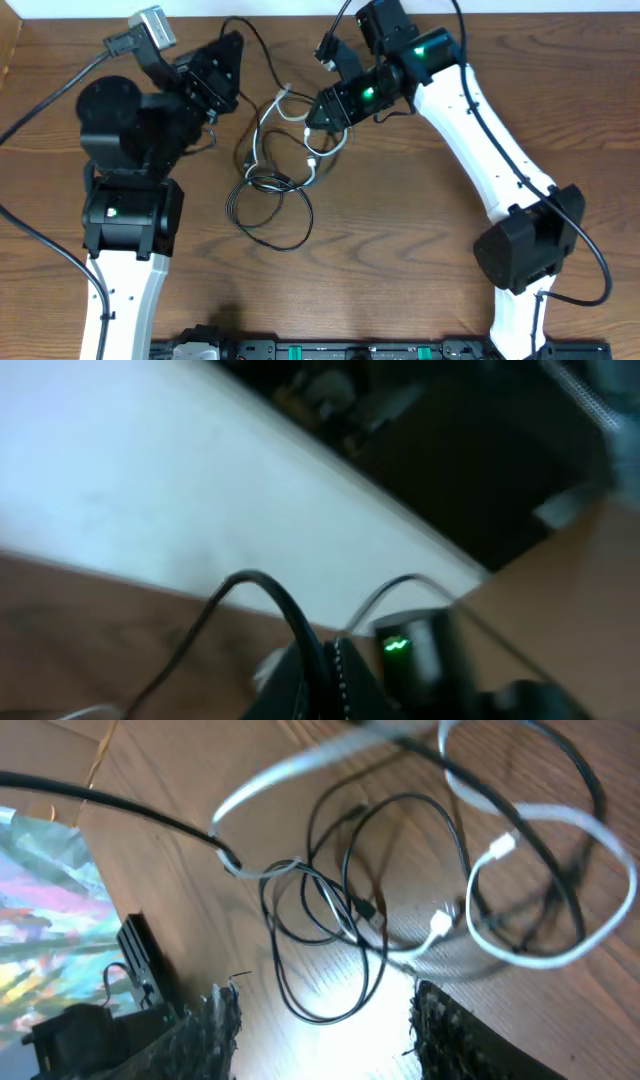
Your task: Untangle cables
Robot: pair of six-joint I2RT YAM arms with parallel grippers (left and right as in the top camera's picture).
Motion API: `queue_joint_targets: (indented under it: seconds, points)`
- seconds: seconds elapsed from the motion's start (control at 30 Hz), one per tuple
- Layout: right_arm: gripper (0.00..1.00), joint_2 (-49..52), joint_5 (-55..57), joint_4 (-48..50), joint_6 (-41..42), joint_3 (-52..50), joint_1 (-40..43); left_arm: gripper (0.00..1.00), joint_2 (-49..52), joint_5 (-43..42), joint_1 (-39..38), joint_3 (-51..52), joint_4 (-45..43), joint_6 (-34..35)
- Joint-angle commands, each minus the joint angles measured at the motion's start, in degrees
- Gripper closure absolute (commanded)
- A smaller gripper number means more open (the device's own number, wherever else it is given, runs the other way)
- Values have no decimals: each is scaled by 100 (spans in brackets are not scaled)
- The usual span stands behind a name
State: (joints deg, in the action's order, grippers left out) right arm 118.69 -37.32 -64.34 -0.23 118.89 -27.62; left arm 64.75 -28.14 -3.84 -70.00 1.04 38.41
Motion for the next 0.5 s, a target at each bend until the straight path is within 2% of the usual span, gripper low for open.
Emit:
queue_joint_targets:
  seconds: [0.0,0.2,0.27,0.33,0.4,0.47]
  points:
    - [43,7,-114,164,-4,13,-37,93,-186,-400,28,-103,-463,437]
    - [38,245,33,726,1019,13,-420,92,-256,-352,31,-103,-151,400]
    - [37,404,278,623,1054,13,-514,92,-256,7,31,-103,-37,205]
    - [38,557,638,560,1292,11,-638,92,-247,1276,28,-103,544,-278]
    - [37,750,964,619,1510,11,-769,93,-114,3088,31,-101,1519,-568]
    - [37,938,1040,822,1552,11,-874,93,87,3936,31,-101,2028,-688]
